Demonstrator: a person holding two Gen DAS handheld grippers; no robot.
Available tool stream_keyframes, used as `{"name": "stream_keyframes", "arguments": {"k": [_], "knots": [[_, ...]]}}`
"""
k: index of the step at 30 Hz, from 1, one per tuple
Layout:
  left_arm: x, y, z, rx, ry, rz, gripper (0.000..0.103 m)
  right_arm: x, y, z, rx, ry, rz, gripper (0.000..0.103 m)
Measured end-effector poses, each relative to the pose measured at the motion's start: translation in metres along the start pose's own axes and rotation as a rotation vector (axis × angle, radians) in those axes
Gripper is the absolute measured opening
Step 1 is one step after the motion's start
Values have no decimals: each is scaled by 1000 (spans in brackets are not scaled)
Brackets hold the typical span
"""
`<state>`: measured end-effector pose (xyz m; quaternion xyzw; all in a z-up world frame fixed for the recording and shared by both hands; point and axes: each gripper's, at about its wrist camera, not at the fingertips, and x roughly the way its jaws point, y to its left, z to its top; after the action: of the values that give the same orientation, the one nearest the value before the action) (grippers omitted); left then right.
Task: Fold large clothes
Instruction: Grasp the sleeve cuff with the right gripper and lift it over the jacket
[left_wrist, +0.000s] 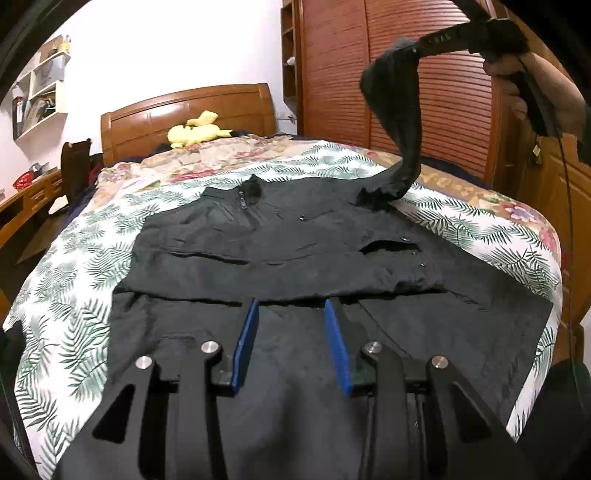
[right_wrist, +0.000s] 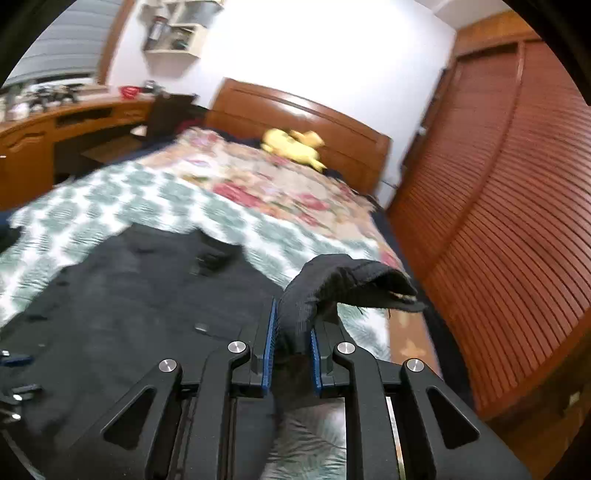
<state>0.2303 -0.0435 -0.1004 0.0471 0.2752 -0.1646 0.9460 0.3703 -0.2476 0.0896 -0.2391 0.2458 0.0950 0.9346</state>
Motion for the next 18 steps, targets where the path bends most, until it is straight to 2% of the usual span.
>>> {"name": "stream_keyframes", "arguments": {"k": [6, 18], "knots": [[-18, 24, -2, -39, -5, 20, 35, -19, 59, 0, -30, -19, 103, 13], [-28, 50, -12, -62, 17, 74, 35, 1, 136, -83, 6, 122, 260, 13]]}}
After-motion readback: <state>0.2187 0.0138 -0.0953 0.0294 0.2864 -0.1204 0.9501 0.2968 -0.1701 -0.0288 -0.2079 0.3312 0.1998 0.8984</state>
